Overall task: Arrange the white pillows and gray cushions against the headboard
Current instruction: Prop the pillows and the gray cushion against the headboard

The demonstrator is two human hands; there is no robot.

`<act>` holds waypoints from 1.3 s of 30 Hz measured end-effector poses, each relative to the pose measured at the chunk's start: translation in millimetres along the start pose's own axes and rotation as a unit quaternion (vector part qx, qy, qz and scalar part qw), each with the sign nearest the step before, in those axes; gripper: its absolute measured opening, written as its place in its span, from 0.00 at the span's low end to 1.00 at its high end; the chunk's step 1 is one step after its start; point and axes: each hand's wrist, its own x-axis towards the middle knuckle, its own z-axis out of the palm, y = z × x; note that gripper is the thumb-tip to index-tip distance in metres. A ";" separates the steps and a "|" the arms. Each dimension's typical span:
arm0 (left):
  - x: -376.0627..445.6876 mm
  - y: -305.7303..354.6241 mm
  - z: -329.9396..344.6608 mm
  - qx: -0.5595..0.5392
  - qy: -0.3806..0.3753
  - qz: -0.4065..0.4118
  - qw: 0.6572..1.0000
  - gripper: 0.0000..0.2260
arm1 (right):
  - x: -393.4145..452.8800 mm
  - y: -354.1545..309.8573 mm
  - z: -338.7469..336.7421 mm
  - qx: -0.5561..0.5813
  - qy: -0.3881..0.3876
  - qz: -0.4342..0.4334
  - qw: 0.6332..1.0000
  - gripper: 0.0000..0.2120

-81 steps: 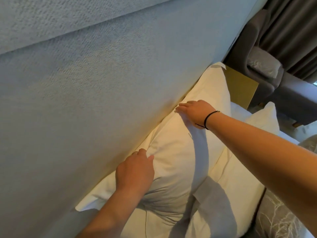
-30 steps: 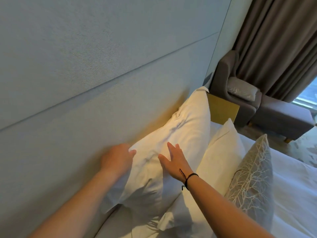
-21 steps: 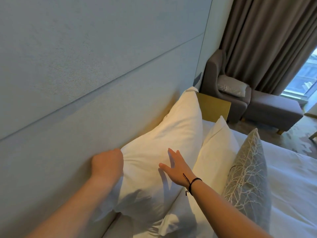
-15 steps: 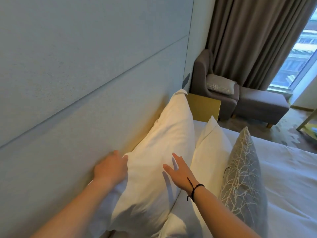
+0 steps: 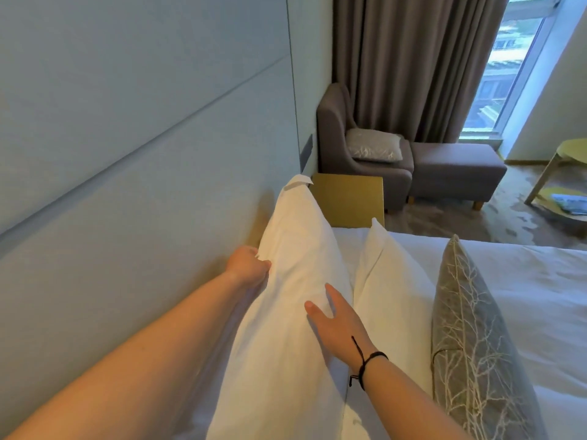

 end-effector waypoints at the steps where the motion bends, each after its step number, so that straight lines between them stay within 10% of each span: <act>1: 11.7 5.9 1.4 0.005 0.024 0.022 0.999 0.19 | 11.8 -1.7 -1.0 0.002 0.005 -0.003 1.000 0.36; 4: 35.7 15.7 -1.5 0.115 0.091 0.097 0.984 0.14 | 42.6 -2.7 0.1 0.019 0.021 -0.006 1.000 0.37; 9: 54.4 13.6 -12.2 0.507 0.179 0.262 0.802 0.07 | 80.1 7.4 7.2 0.063 0.052 -0.008 0.997 0.38; 17: 122.6 56.2 13.5 0.223 -0.025 0.185 0.957 0.14 | 81.4 26.0 14.2 0.070 0.042 0.018 0.996 0.37; 27: 214.3 117.7 35.1 0.399 0.015 0.210 0.892 0.22 | 52.3 22.1 -4.9 0.021 -0.028 0.037 0.999 0.39; 34: 242.4 139.6 27.8 0.157 0.070 0.159 0.972 0.32 | 39.7 37.1 -1.1 0.005 -0.059 0.010 0.998 0.44; 39: 230.4 123.7 22.0 0.246 0.092 0.149 0.953 0.39 | 33.8 37.5 8.7 -0.047 -0.084 -0.002 0.995 0.44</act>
